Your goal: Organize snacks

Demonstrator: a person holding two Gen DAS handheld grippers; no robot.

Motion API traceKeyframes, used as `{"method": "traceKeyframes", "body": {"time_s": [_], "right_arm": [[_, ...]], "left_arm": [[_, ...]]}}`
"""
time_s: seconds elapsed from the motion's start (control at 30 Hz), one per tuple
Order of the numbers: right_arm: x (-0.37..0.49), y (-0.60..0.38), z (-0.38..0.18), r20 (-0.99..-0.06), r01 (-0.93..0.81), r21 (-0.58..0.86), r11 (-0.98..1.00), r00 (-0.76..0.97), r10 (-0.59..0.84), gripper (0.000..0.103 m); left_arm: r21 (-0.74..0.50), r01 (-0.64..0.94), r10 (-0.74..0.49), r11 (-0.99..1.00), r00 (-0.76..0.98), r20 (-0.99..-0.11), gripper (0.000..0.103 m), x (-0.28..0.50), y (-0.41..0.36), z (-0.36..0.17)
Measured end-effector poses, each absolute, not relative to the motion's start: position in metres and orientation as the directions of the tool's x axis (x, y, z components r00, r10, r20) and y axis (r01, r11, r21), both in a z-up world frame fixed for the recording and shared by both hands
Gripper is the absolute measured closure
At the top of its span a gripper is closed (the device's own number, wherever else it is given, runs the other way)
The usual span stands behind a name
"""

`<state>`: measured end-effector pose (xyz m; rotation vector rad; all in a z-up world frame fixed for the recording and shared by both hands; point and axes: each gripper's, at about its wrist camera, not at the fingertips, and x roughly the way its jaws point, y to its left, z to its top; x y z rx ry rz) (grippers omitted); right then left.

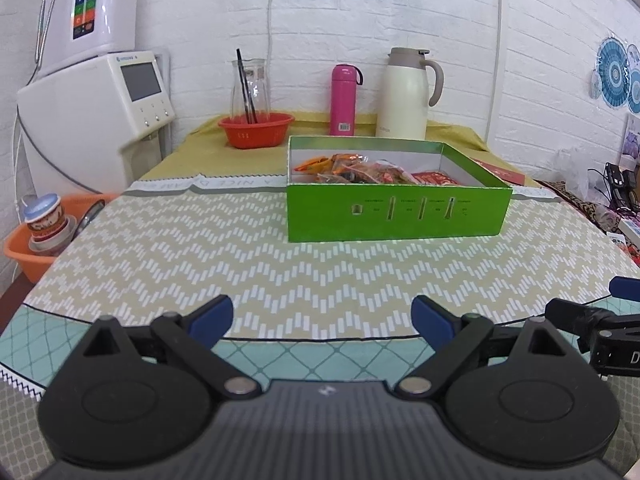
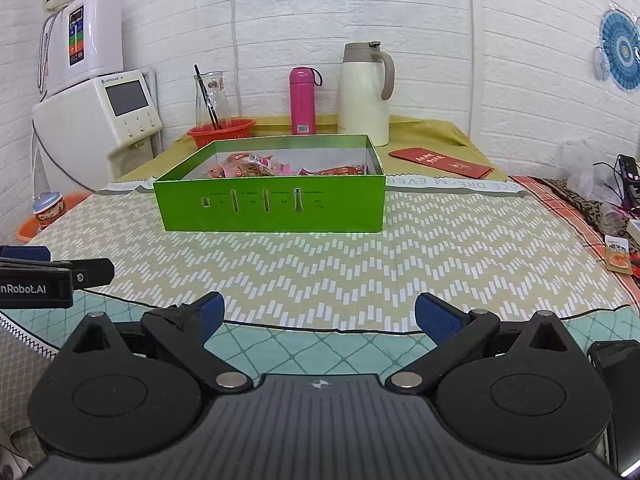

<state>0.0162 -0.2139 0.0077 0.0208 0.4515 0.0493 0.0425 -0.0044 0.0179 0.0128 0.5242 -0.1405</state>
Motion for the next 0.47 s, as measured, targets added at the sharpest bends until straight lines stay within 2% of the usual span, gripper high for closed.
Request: {"method": "traceKeyframes", "body": {"time_s": [0.47], "right_arm": [[0.0139, -0.2133, 0.007, -0.436, -0.04, 0.037, 0.999, 0.898, 0.052, 0.0]], "left_arm": [[-0.016, 0.133, -0.124, 0.991, 0.859, -0.497, 0.01, 0.0385, -0.0052, 0.0182]]}}
